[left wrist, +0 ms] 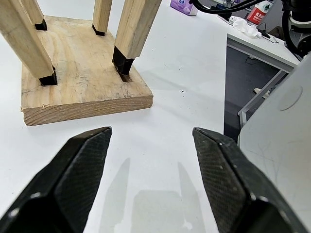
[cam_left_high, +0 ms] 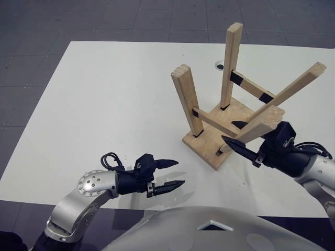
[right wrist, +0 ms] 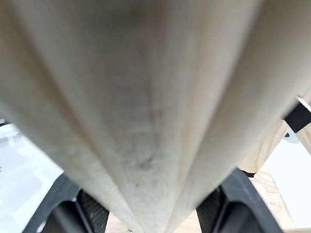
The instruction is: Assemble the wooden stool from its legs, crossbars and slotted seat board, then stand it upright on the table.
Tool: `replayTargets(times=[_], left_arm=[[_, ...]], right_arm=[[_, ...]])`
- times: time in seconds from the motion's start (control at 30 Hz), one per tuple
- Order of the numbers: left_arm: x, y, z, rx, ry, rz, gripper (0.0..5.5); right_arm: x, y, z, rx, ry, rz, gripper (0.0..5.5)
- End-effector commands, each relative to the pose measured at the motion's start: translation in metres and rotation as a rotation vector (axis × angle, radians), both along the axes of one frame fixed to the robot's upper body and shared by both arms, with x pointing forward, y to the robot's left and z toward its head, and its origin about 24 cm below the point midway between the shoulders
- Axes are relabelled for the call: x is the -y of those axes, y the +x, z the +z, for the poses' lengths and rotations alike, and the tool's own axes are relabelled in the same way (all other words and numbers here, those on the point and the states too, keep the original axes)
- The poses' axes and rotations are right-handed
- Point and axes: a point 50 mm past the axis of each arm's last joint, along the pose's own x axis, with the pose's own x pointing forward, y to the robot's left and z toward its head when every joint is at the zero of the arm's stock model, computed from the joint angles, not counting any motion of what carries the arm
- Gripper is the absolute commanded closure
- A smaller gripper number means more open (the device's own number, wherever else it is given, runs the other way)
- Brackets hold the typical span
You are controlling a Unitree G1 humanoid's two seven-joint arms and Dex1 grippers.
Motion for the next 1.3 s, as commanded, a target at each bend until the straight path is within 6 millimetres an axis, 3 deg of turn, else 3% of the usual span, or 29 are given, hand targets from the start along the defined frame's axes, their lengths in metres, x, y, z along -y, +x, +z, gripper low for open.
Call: replayTargets(times=[0.03,0.23,0.7,0.93,1.3], left_arm=[[-0.001,0.002,0.000,0.005,0.009,0.010,2.42],[-0.001,0.001,0.001,0.004,0.008,0.009,2.42],[-0.002,0.003,0.001,0.007,0.011,0.014,2.42],[-0.002,0.003,0.002,0.009,0.012,0.012,2.42],[-0.003,0.002,0.003,0.007,0.014,0.003,2.42]], right_arm=[[-0.003,0.001,0.002,0.014,0.026,-0.008,3.47],[-0.004,0.000,0.003,0.021,0.058,-0.009,3.47],[-0.005,-0.024,-0.028,-0.108,-0.056,0.083,3.47],[0.000,-0.024,-0.030,-0.091,-0.096,0.091,3.47],[0.016,-0.019,-0.050,-0.156,-0.138,0.083,3.47]])
